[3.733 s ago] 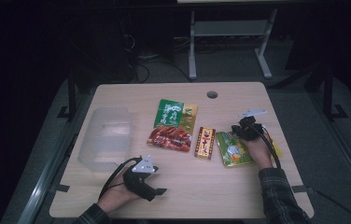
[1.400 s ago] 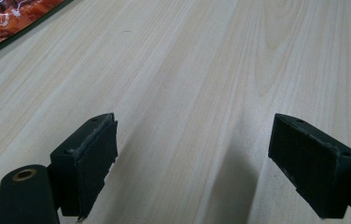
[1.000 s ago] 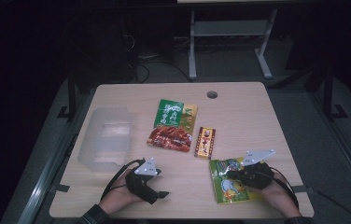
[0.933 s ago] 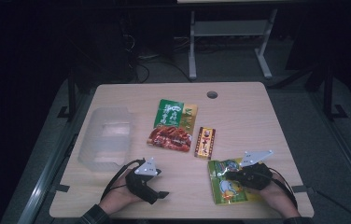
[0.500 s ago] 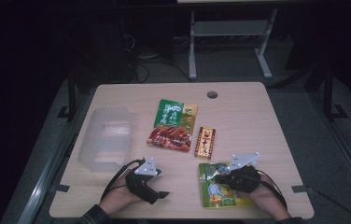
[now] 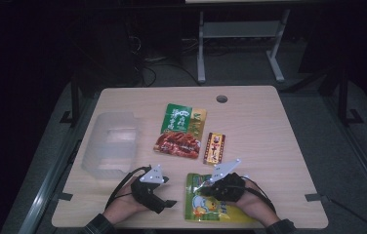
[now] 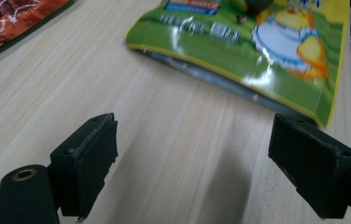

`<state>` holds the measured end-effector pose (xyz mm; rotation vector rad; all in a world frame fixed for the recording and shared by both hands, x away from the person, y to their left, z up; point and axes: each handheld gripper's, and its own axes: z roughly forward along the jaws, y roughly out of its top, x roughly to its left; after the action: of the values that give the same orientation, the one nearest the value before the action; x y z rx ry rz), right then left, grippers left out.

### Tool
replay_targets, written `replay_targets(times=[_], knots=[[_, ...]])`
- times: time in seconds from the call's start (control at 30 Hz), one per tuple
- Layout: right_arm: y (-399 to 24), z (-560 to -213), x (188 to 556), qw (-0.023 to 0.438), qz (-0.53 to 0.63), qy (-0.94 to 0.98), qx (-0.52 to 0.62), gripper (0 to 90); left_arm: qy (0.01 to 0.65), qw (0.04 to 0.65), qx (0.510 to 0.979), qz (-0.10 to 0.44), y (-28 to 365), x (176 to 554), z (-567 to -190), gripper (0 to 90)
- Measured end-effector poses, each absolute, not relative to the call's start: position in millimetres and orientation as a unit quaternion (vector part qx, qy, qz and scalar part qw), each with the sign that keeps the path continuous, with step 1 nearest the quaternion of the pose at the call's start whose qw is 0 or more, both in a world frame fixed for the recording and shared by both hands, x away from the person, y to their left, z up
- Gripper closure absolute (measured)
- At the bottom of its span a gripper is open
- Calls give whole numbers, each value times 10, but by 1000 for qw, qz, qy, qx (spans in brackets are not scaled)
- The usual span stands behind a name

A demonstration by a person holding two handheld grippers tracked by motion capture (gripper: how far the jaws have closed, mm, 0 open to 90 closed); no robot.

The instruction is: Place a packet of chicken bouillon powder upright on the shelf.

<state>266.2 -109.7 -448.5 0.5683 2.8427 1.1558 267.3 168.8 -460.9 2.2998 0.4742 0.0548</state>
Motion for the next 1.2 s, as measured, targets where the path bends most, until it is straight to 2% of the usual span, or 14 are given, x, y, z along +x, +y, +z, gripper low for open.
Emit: replay_targets(times=[0.33, 0.53, 0.7, 0.8, 1.2], knots=[[-748, -4474, 2733, -1, 377, 915, 145, 900, 181, 391, 902, 30, 1743, 2680, -4557, 149], [-1044, -4368, 2669, 7, 392, 899, 194, 900, 180, 392, 901, 31, 1763, 2671, -4549, 149], [-1576, -4322, 2596, 52, 371, 887, 270, 900, 182, 388, 903, 33, 1771, 2667, -4544, 150], [-1734, -4349, 2564, 69, 350, 887, 295, 900, 181, 388, 903, 32, 1763, 2670, -4548, 149], [-1658, -4513, 2773, 60, 321, 896, 300, 900, 178, 393, 902, 34, 1758, 2674, -4538, 149]])
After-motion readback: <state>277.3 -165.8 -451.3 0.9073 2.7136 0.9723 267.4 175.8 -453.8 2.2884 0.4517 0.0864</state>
